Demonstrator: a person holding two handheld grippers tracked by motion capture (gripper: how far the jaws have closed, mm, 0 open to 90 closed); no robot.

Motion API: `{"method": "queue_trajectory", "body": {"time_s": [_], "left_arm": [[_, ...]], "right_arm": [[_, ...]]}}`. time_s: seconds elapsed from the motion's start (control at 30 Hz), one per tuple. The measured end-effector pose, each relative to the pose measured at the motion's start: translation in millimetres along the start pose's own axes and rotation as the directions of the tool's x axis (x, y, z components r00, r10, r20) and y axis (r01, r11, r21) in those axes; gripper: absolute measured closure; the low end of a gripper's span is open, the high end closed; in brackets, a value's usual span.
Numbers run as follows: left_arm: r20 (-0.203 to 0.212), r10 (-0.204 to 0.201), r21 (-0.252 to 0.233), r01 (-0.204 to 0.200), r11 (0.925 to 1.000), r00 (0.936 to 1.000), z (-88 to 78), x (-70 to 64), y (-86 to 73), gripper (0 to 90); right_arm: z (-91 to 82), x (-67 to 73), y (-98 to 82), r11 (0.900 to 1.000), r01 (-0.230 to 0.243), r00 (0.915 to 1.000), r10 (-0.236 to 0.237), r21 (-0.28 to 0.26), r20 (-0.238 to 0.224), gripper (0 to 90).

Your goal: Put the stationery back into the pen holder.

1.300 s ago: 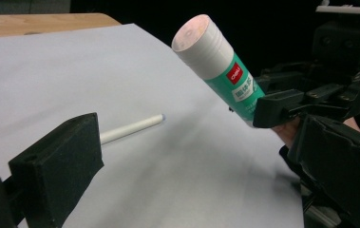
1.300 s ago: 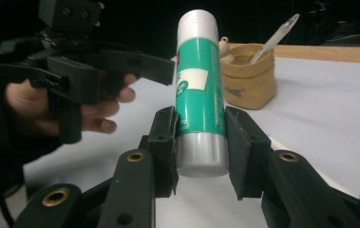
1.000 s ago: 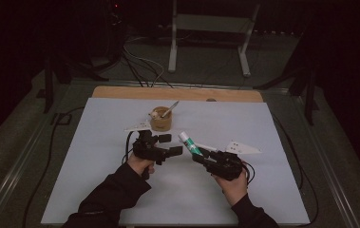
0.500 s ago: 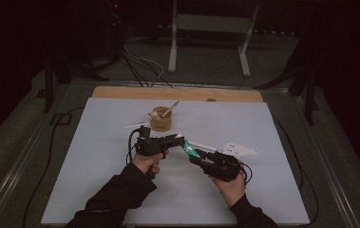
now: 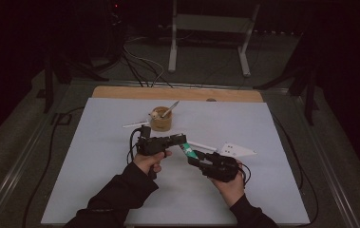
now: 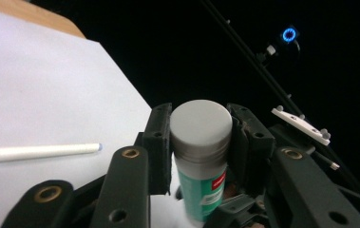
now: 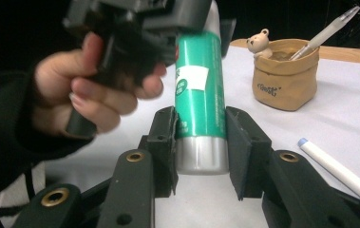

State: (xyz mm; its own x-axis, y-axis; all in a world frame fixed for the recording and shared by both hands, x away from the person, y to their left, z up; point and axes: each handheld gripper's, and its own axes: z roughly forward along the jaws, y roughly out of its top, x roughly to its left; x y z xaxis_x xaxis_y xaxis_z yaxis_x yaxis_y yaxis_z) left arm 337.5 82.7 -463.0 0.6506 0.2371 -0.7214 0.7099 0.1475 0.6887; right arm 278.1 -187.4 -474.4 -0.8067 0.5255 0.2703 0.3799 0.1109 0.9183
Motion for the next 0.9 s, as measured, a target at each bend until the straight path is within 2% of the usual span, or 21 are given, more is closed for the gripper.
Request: {"method": "queue_trajectory", "body": {"time_s": [0.07,0.1,0.2,0.23,0.27,0.3,0.4,0.5,0.63,0.67,0.7,0.73,0.8,0.83,0.87,0.9], "left_arm": [[-0.027,0.045,0.007,-0.045,0.999,0.9986,0.7,-5.3,0.8,66.4],[-0.03,0.049,0.01,-0.049,0.9988,0.9984,1.0,-6.0,1.2,66.4],[-0.058,0.093,0.026,-0.092,0.9954,0.994,0.8,-8.3,2.3,66.5],[-0.078,0.122,0.035,-0.12,0.9922,0.9895,0.8,-9.9,2.4,66.5],[-0.084,0.133,0.044,-0.13,0.9906,0.9875,0.9,-10.7,2.5,66.5],[-0.095,0.161,0.057,-0.156,0.9862,0.9824,1.4,-12.5,2.5,66.5],[-0.106,0.19,0.077,-0.183,0.9802,0.976,2.2,-15.7,2.3,66.5],[-0.112,0.215,0.087,-0.206,0.9747,0.9702,1.9,-18.5,2.8,66.5],[-0.136,0.256,0.103,-0.243,0.9644,0.957,0.5,-21.7,4.2,66.5],[-0.136,0.256,0.103,-0.243,0.9644,0.957,0.5,-21.7,4.2,66.5],[-0.155,0.282,0.116,-0.266,0.957,0.9468,-0.2,-23.5,5.0,66.5],[-0.16,0.29,0.123,-0.272,0.9544,0.9436,-0.3,-24.3,5.2,66.5],[-0.174,0.315,0.136,-0.294,0.9461,0.9329,-0.5,-26.2,5.6,66.5],[-0.176,0.324,0.14,-0.302,0.943,0.9296,-0.5,-27.3,5.8,66.5],[-0.176,0.324,0.14,-0.302,0.943,0.9296,-0.5,-27.3,5.8,66.5],[-0.187,0.348,0.151,-0.323,0.9343,0.9187,-0.5,-29.7,6.3,66.5]], "right_arm": [[1.8,-1.2,-1.0,1.0,-0.017,0.9998,0.017,0.01,-0.01,62.8],[1.4,-1.4,-1.3,1.0,-0.017,0.9999,0.017,0.009,-0.001,61.2],[-0.1,-1.1,0.4,1.0,-0.025,0.9996,0.025,0.009,0.013,47.4],[-0.3,-1.2,0.8,1.0,-0.025,0.9996,0.025,0.011,0.014,41.6],[-0.7,-0.5,1.0,1.0,-0.023,0.9992,0.023,0.009,0.032,37.9],[-1.5,0.1,0.8,1.0,-0.016,0.9986,0.016,0.009,0.051,36.8],[-2.1,-1.1,0.7,0.999,-0.044,0.9976,0.042,0.029,0.054,32.5],[-1.1,-2.0,-0.2,0.996,-0.058,0.9959,0.053,0.063,0.073,23.3],[-1.1,-2.1,-1.9,0.995,-0.066,0.9948,0.059,0.081,0.083,17.7],[-1.1,-2.1,-1.9,0.995,-0.066,0.9948,0.059,0.081,0.083,17.7],[-1.3,-1.7,-2.0,0.994,-0.064,0.9947,0.057,0.084,0.085,16.8],[-2.4,-1.2,-1.9,0.994,-0.067,0.9946,0.06,0.083,0.084,15.2],[-4.1,-1.3,-1.8,0.995,-0.056,0.9964,0.05,0.086,0.068,13.0],[-4.9,-1.3,-1.6,0.995,-0.051,0.9971,0.046,0.087,0.061,12.3],[-4.9,-1.3,-1.6,0.995,-0.051,0.9971,0.046,0.087,0.061,12.3],[-5.9,-0.9,-1.3,0.995,-0.048,0.9973,0.044,0.083,0.059,12.0]]}}
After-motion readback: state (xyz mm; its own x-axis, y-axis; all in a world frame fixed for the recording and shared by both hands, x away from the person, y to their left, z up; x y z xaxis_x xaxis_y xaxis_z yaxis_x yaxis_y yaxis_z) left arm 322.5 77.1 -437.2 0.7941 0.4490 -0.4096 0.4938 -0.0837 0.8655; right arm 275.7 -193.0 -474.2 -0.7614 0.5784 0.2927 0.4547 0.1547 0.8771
